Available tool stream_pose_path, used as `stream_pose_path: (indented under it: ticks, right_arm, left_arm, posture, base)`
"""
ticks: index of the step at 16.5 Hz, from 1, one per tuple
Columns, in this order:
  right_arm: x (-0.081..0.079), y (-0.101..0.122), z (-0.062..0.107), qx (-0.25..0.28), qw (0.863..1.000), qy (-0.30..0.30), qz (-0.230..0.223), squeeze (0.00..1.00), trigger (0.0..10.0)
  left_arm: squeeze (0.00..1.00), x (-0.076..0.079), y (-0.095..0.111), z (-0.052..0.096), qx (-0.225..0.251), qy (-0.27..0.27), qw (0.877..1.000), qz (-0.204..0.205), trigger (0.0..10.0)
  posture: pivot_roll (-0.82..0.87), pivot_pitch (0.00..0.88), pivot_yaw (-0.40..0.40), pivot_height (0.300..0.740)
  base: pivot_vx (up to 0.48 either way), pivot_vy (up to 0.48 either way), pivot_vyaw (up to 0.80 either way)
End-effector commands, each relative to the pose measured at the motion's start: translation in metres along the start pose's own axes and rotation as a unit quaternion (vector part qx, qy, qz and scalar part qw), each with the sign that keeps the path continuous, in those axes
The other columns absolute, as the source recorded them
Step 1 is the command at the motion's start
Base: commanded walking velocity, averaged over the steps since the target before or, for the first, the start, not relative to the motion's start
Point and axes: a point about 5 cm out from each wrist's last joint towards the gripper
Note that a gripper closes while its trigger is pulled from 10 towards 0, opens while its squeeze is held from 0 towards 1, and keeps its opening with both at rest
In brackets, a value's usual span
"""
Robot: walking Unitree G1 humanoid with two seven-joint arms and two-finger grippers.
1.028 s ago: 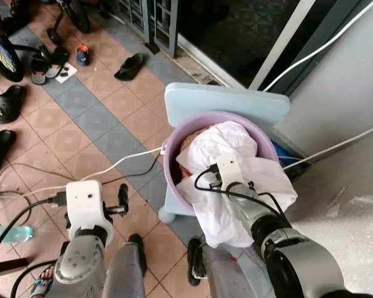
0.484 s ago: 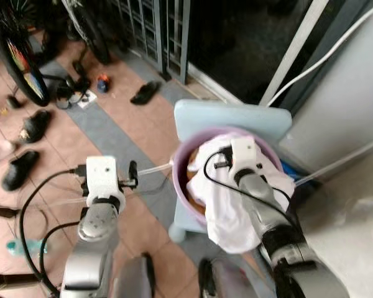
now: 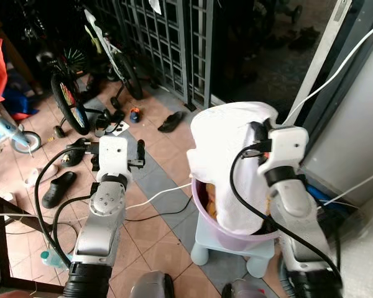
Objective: Clothes washing
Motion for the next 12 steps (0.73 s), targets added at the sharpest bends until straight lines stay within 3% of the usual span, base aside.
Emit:
stream_pose_path:
  ticks: [1,3,6,9,12]
  right_arm:
    - [0.004,-0.007,0.013,-0.024,1.000,-0.010,0.007,0.00,10.0]
    - [0.001,-0.014,0.018,-0.048,0.999,-0.005,-0.005,0.00,10.0]
    - [-0.006,-0.007,0.008,-0.039,0.999,0.003,-0.008,0.00,10.0]
    - [-0.003,-0.003,0.003,-0.036,0.999,0.007,-0.006,0.00,10.0]
    - [-0.001,-0.003,0.001,-0.038,0.999,0.008,-0.004,0.00,10.0]
  left_arm:
    - [0.00,0.000,-0.005,0.000,-0.002,-0.003,1.000,-0.007,10.0]
    - [0.00,0.003,-0.009,0.001,-0.011,-0.011,1.000,-0.008,10.0]
    - [0.00,0.005,-0.010,0.000,-0.009,-0.014,1.000,-0.006,10.0]
    - [0.00,0.003,-0.011,0.000,-0.007,-0.009,1.000,-0.005,10.0]
    - [0.00,0.004,-0.011,0.001,-0.001,-0.009,1.000,0.001,10.0]
  posture:
    - [-0.07,0.000,0.128,0.740]
    - [-0.07,0.000,0.129,0.740]
    - [-0.07,0.000,0.124,0.740]
    - [-0.07,0.000,0.114,0.740]
    - [-0.07,0.000,0.111,0.740]
  base:
    - [0.000,0.000,0.00]
    - [0.000,0.000,0.00]
    - [-0.261,0.000,-0.80]
    - [-0.084,0.000,-0.80]
    - [0.000,0.000,-0.19]
Point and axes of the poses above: a point about 5 cm out from each wrist's last joint towards the gripper, its own z axis pointing back from the gripper into the wrist, its own y axis along the axis of the wrist's last joint, x = y × z, and after that the axes turned 5 degrees about z, right-handed
